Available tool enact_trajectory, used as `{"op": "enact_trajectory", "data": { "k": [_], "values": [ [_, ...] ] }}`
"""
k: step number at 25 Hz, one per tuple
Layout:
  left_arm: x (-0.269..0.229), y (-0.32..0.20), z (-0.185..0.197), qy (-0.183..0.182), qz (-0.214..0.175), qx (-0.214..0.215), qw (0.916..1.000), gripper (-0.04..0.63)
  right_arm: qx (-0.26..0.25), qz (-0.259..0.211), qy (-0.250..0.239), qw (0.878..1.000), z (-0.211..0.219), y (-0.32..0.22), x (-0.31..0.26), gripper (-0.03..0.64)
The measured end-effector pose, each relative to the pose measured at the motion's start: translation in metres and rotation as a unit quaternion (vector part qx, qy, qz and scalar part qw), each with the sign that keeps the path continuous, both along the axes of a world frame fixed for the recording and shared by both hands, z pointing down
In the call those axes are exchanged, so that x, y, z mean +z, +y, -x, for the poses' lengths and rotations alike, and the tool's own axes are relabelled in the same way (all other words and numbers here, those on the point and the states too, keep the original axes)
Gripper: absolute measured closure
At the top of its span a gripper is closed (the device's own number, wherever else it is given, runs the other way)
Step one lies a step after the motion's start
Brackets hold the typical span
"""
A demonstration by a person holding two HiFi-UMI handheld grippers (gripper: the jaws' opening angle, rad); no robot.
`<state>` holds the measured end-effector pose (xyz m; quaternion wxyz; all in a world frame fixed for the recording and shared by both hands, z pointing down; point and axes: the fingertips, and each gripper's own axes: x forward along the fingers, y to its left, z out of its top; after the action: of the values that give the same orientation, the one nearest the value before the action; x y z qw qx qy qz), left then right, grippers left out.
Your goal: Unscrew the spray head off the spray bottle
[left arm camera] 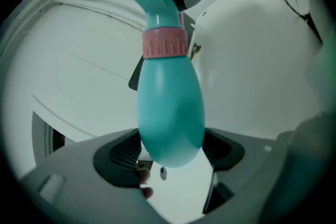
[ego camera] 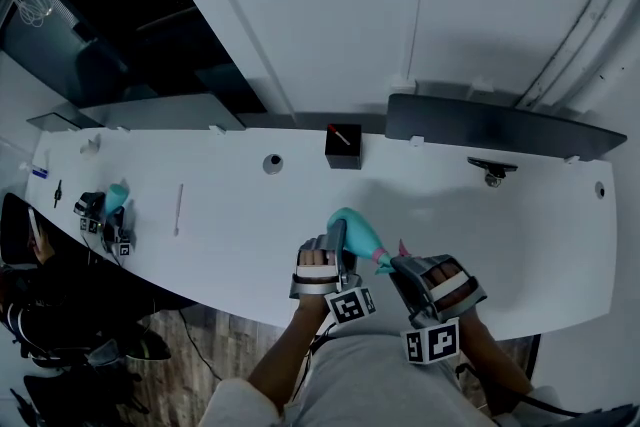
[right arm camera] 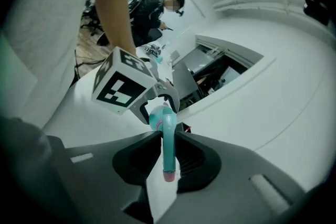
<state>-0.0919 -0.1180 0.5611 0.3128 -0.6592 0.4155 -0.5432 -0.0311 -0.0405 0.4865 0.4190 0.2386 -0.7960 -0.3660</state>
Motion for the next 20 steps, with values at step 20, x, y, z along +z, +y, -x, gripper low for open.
{"op": "enact_trajectory", "data": {
  "k": [20],
  "values": [
    [0.01,0.009,-0.007,0.146,0.072,-0.035,0.9861,0.236,-0.123,-0.111,0.009,0.986,0.005,0.003,-0.043,0.449]
  ]
}}
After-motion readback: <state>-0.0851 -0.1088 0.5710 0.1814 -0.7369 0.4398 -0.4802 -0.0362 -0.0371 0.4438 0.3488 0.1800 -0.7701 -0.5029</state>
